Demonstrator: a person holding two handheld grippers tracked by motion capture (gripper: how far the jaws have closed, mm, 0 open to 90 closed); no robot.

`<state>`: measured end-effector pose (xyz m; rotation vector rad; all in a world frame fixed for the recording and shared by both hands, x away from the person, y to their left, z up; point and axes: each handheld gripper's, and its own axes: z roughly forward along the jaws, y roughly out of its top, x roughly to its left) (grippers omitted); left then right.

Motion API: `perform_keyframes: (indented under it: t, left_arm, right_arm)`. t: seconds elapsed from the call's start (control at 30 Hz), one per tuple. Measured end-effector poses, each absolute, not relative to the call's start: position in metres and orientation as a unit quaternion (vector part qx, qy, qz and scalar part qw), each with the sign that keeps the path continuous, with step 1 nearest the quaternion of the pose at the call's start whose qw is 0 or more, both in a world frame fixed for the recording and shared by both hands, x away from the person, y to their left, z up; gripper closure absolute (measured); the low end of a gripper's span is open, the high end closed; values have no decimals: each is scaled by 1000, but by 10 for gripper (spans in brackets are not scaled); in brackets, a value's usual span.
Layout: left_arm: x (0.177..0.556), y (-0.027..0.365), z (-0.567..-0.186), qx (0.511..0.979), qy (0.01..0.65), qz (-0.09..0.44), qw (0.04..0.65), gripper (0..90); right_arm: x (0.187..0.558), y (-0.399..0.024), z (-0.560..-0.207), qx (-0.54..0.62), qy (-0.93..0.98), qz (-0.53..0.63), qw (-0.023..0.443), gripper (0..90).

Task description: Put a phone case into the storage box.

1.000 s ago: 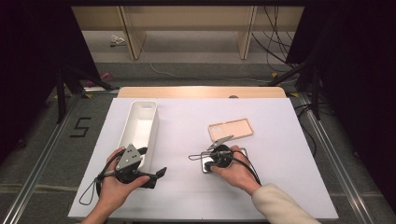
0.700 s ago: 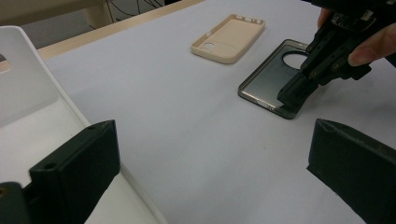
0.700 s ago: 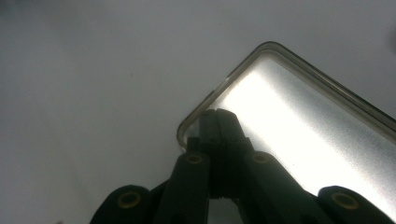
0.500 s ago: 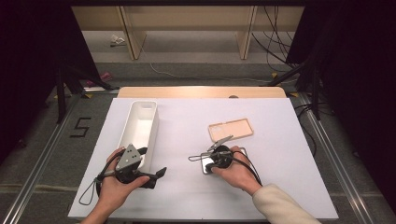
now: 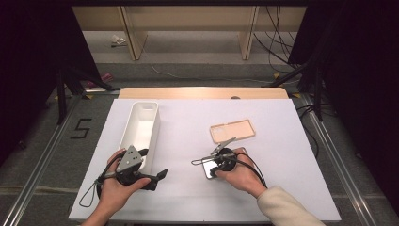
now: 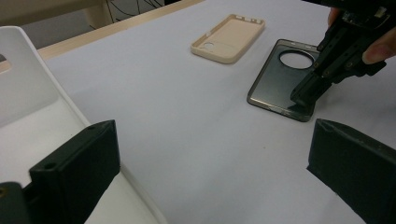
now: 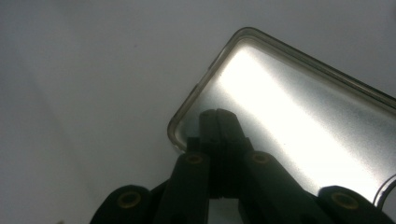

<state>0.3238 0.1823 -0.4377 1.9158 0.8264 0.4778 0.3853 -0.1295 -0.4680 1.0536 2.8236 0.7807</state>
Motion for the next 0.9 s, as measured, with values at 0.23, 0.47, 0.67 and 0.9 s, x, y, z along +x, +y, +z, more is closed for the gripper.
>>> perform_keyframes:
  t: [0.23,0.47,0.67,0.9]
  left_arm:
    - [324,182,-438,785,339,196,480,15]
    - [323,183,-437,785,339,196,480,15]
    - [323,183,-437,785,339,196,480,15]
    - [323,183,-438,785,339,196,480,15]
  right_arm:
    - [383,-135,-466,339,909,243,10,900]
    - [381,-140,-465,328,915,234,8,900]
    - [379,-148,-464,327,918,224,7,900]
    - [376,-160,-462,324,922,213,9,900]
